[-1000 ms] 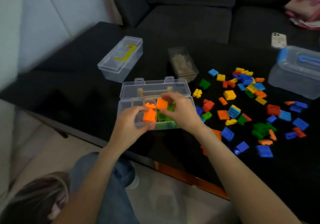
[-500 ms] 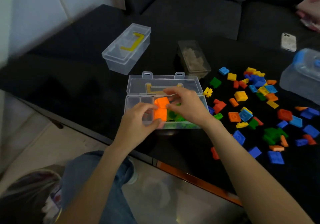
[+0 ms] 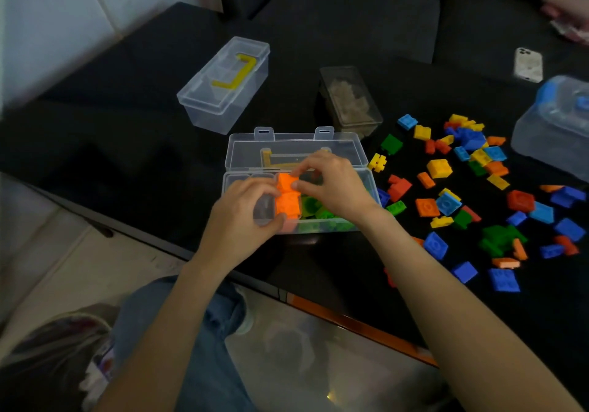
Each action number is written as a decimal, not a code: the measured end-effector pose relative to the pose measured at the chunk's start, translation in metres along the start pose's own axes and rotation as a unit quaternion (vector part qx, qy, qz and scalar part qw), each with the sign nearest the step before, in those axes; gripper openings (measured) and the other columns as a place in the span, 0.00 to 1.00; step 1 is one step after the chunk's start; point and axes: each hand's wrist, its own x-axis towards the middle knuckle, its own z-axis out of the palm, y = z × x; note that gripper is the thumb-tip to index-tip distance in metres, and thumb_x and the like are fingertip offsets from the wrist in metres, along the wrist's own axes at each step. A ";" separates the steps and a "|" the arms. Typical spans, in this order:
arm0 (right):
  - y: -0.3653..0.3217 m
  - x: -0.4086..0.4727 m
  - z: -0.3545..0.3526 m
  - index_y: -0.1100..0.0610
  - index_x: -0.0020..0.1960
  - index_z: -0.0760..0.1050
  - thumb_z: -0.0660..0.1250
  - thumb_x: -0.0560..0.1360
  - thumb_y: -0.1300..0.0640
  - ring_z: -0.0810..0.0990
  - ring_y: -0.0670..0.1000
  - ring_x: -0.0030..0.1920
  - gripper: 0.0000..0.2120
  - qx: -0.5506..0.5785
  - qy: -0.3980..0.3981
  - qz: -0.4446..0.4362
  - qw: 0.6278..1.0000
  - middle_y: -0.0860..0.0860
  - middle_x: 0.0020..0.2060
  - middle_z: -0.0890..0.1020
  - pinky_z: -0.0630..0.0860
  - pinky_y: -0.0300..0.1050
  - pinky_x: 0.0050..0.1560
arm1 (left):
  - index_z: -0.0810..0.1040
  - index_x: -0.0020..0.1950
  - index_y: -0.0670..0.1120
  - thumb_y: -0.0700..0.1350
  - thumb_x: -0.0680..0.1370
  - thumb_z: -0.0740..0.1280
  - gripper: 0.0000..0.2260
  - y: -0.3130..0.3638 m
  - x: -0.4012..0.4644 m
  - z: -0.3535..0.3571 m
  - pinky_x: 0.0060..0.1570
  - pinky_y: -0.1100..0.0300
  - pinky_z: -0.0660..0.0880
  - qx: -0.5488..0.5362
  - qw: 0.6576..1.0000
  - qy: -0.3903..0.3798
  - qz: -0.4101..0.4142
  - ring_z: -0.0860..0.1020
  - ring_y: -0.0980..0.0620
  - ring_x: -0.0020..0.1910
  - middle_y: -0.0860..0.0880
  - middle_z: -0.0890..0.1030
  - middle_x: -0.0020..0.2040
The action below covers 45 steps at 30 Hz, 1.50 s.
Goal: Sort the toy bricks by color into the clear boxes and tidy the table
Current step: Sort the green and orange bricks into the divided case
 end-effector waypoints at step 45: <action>-0.016 -0.027 0.016 0.54 0.46 0.82 0.75 0.67 0.51 0.79 0.54 0.46 0.10 -0.213 0.072 -0.073 0.972 0.52 0.41 0.82 0.75 0.48 0.47 | 0.76 0.62 0.52 0.51 0.77 0.65 0.14 -0.016 0.058 -0.012 0.58 0.58 0.71 0.022 0.987 -0.150 0.059 0.72 0.55 0.62 0.53 0.76 0.60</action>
